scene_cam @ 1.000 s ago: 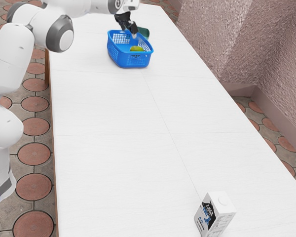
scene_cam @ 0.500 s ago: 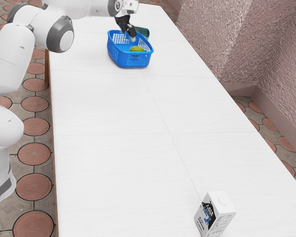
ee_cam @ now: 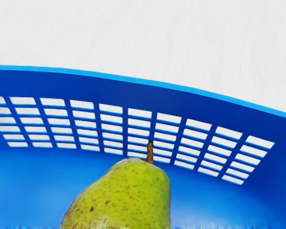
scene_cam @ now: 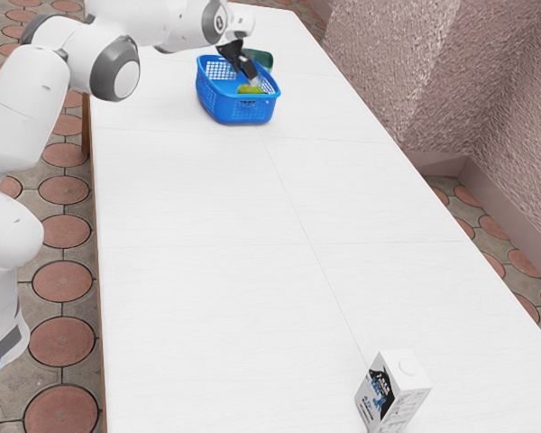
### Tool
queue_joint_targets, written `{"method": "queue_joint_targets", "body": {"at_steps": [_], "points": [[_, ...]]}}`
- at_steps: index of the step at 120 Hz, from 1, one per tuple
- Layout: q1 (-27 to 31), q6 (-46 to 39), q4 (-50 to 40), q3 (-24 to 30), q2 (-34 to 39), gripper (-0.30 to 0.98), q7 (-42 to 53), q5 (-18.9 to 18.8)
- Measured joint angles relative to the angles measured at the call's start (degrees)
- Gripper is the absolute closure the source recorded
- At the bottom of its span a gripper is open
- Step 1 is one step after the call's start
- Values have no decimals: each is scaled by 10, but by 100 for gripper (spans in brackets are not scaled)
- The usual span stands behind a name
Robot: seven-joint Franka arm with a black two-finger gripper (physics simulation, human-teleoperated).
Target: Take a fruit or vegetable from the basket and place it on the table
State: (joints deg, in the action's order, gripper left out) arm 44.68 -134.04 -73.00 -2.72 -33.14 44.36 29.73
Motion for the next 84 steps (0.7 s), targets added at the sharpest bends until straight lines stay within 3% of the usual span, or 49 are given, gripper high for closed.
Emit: {"method": "queue_joint_targets", "body": {"at_steps": [84], "points": [[0,-51,13,5,-45,2,44,4]]}}
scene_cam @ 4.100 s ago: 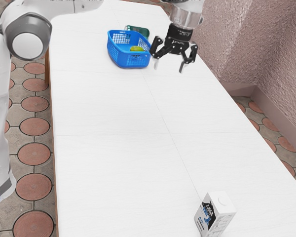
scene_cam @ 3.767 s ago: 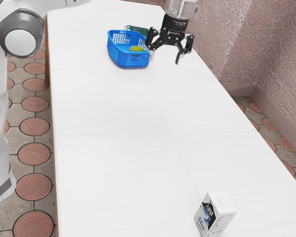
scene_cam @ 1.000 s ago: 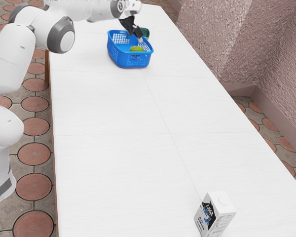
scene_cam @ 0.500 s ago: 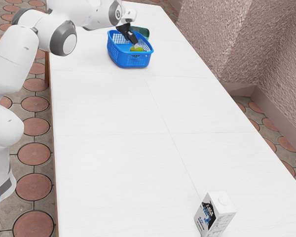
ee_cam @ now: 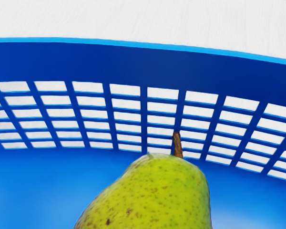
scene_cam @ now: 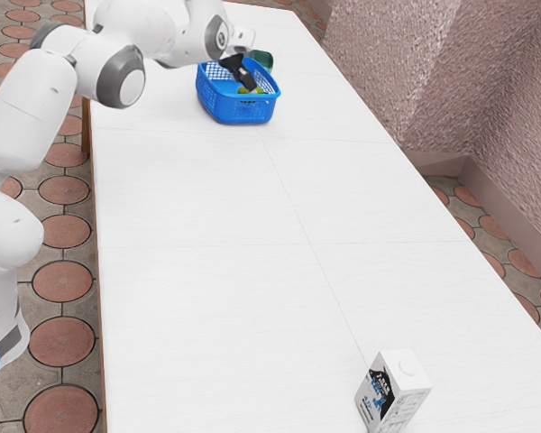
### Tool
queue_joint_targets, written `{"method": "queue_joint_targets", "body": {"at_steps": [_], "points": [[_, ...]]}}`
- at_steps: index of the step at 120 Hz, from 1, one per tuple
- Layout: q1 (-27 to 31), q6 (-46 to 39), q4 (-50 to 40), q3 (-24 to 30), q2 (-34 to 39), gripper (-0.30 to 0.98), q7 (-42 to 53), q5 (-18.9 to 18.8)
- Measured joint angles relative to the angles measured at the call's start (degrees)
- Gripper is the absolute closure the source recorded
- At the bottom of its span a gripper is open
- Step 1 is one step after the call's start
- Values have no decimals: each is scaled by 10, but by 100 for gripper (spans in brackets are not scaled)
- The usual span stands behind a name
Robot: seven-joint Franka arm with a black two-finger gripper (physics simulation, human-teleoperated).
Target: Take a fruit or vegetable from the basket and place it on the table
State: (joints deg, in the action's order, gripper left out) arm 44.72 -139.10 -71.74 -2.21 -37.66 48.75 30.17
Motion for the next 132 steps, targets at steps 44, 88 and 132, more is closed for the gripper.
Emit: {"method": "queue_joint_targets", "body": {"at_steps": [44,88,132], "points": [[0,-27,5,10,-18,3,9,1],[1,-40,11,19,-28,4,14,1],[0,-42,11,19,-33,10,16,2]]}}
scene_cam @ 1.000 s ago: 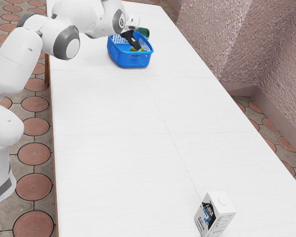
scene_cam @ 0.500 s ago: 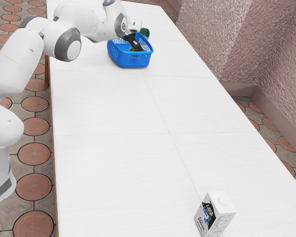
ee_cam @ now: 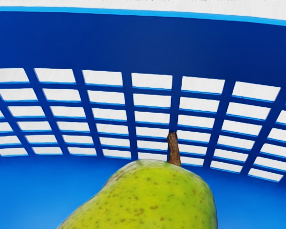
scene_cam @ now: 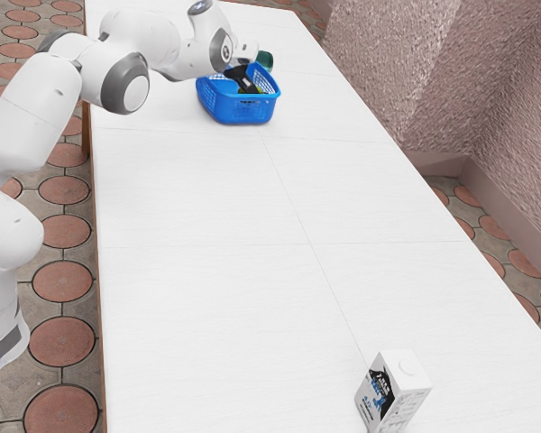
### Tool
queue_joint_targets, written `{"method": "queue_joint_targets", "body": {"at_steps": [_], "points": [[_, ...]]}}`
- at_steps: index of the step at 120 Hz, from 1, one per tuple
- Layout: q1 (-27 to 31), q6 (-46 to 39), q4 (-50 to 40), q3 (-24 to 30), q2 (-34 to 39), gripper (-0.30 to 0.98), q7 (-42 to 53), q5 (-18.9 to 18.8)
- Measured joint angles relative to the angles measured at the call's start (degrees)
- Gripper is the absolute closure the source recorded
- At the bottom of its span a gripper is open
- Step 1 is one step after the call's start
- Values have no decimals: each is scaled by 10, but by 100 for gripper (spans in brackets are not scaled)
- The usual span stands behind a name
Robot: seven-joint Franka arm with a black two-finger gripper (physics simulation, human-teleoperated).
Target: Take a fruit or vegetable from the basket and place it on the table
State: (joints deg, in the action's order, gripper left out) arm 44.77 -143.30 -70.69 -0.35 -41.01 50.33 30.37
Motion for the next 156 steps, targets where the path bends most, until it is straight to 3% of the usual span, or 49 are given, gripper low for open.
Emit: {"method": "queue_joint_targets", "body": {"at_steps": [8,27,39,64,98,113,136,156], "points": [[0,-1,0,0,0,12,0,1],[-1,-7,-2,0,-1,35,-1,19],[-1,-11,-2,0,-1,41,-3,27],[-3,-15,-23,-2,13,44,-9,68],[-34,-15,-110,-43,129,41,-11,102],[-77,-14,-112,-46,173,40,-12,98],[-203,-19,-106,-42,170,42,-22,87],[-230,-24,-107,-32,158,39,-31,83]]}}
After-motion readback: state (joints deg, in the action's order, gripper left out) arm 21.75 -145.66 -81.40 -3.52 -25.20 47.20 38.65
